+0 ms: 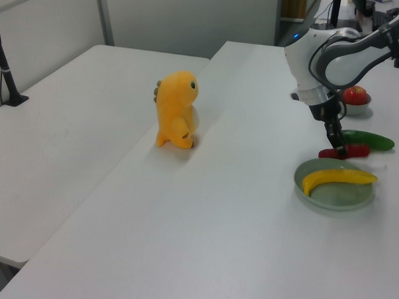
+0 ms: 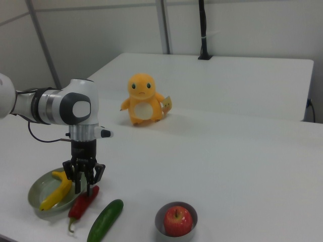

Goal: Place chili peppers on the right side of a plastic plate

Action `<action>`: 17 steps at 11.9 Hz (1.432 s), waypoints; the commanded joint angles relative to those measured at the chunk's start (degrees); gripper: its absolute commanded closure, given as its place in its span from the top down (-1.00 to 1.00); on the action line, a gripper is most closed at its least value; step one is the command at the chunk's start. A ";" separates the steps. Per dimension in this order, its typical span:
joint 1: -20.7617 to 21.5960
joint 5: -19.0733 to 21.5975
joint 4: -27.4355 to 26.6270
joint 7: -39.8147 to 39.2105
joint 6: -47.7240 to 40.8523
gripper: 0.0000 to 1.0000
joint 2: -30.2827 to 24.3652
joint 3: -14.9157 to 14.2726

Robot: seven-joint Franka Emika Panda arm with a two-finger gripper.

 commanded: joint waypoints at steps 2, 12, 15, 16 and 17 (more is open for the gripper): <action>0.02 1.11 -1.14 0.81 1.25 0.65 -2.67 0.10; 0.11 5.85 22.32 6.15 -12.54 1.00 -10.32 -3.49; 3.08 5.95 24.18 9.24 -12.90 1.00 -11.46 -6.12; 3.80 6.12 24.18 8.98 -12.03 1.00 -11.90 -7.53; 3.80 6.12 24.18 8.28 -10.11 1.00 -11.73 -7.63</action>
